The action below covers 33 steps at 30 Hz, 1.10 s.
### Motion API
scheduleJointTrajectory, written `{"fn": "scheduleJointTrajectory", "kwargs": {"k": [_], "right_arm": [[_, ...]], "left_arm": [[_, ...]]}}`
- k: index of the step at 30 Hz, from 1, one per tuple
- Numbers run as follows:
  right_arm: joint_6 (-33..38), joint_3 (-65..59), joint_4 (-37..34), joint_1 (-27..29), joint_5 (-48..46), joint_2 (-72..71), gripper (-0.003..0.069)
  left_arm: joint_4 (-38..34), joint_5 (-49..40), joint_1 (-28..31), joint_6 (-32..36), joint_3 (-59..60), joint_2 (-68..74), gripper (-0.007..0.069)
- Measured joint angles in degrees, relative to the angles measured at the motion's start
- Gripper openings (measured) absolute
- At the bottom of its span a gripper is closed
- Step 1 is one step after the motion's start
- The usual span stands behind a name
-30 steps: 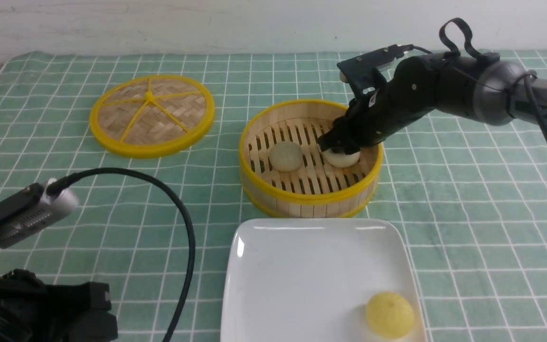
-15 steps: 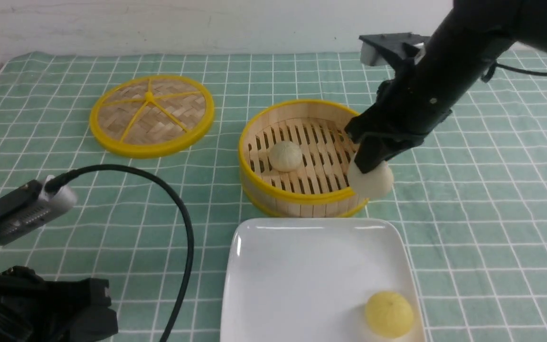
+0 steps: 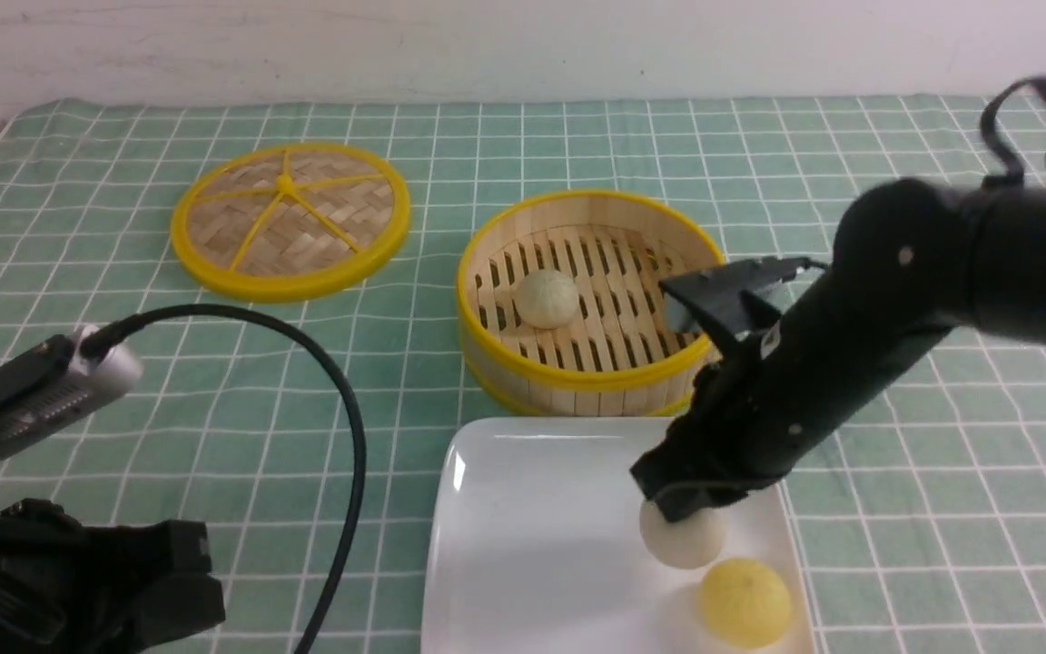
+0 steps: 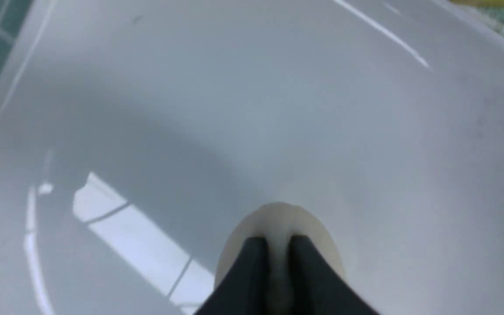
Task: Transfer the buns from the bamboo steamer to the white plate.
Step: 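Move the steamed bun from the bamboo steamer onto the white plate with the right gripper, then reach into the bamboo steamer and grasp a bun with the left gripper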
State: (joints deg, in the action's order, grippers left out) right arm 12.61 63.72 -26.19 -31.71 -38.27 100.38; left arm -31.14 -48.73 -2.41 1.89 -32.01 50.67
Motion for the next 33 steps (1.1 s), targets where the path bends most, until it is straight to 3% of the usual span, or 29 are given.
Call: {"fn": "scheduleJointTrajectory", "kwargs": {"k": [2, 5, 10, 14, 17, 21, 22, 26, 28, 33], "right_arm": [[0.18, -2.63, -0.15, -0.64, 5.69, 0.98, 0.0181], [0.23, -3.16, -0.15, -0.61, 7.08, 0.85, 0.0299], [0.23, -1.49, 0.74, 1.66, 0.50, -4.16, 0.0495], [-0.67, 0.03, 3.65, 5.19, -6.55, -11.86, 0.0525], [-2.68, 0.14, 7.36, 8.35, -13.23, -19.59, 0.0468], [-4.68, -2.07, 12.66, 11.47, -18.88, -30.00, 0.0306], [-5.01, -4.17, 14.80, 12.42, -20.23, -34.55, 0.0218], [-5.21, -11.11, 18.26, 13.50, -20.62, -44.77, 0.0025], [-5.21, -14.75, 18.56, 13.61, -19.38, -48.55, -0.0008], [-6.28, -27.23, 18.56, 13.63, -9.04, -56.62, -0.0013]], "left_arm": [[0.00, 0.53, 0.00, 0.00, 0.00, 0.00, 0.0090], [0.00, 0.60, 0.00, 0.00, 0.00, 0.00, 0.0094], [0.00, 1.67, 0.00, 0.24, 0.00, 0.00, 0.0097], [0.05, 5.07, 0.00, 0.68, 0.00, 0.04, 0.0097], [0.05, 8.06, 0.00, 1.58, 0.00, 0.72, 0.0097], [0.05, 8.42, 0.00, 3.71, -1.19, 4.79, 0.0094], [0.10, 6.93, 0.00, 4.44, -3.07, 8.20, 0.0082], [-0.02, 1.17, -0.05, 6.16, -11.13, 17.95, 0.0016], [-0.08, 0.27, -0.90, 6.35, -16.02, 22.35, 0.0004], [0.76, 1.70, -8.29, 6.36, -31.44, 34.63, 0.0005]]}}
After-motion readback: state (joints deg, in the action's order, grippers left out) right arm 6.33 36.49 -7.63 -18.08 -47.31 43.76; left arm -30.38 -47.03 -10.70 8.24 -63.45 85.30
